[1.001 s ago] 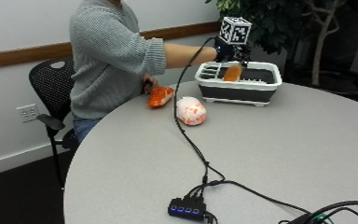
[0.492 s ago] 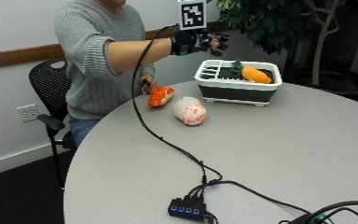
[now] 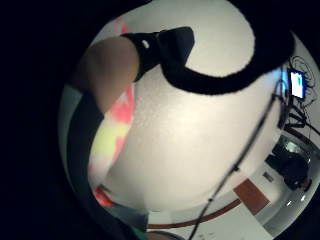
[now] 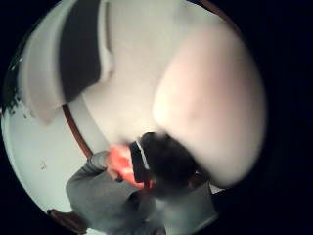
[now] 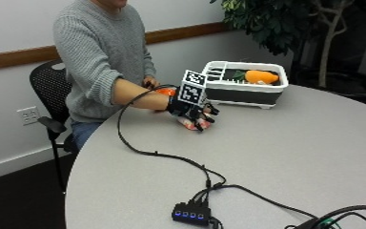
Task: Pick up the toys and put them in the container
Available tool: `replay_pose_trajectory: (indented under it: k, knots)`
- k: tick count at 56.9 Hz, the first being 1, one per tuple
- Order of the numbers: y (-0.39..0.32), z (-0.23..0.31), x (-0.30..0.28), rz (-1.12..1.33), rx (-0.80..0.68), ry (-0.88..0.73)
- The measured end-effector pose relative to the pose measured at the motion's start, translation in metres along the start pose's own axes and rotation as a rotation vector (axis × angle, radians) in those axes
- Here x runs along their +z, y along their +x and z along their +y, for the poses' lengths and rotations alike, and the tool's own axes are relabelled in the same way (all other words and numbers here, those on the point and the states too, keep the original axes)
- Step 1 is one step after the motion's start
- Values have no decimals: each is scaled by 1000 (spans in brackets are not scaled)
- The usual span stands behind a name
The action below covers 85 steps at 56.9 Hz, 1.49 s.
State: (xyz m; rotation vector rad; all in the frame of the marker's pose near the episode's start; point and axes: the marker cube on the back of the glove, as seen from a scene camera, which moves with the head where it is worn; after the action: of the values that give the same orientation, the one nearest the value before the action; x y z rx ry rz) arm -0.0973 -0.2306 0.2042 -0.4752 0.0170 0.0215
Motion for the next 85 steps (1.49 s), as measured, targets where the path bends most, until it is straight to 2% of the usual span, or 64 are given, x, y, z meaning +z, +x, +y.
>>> replay_pose_trajectory:
  k: [8, 20, 23, 28, 31, 41, 61, 74, 85]
  knots:
    - [0, 3, -2, 60, 19, 34]
    - [-2, 1, -15, 24, 5, 251]
    - [3, 0, -42, -28, 3, 276]
    - [41, 6, -130, -123, 9, 387]
    - [40, 9, -170, -149, 45, 450]
    - [-2, 8, -226, -79, -16, 504]
    - [-168, -142, -260, -146, -165, 470]
    - [-204, -190, -234, -95, -147, 454]
    - [-197, -203, -180, -14, -94, 282]
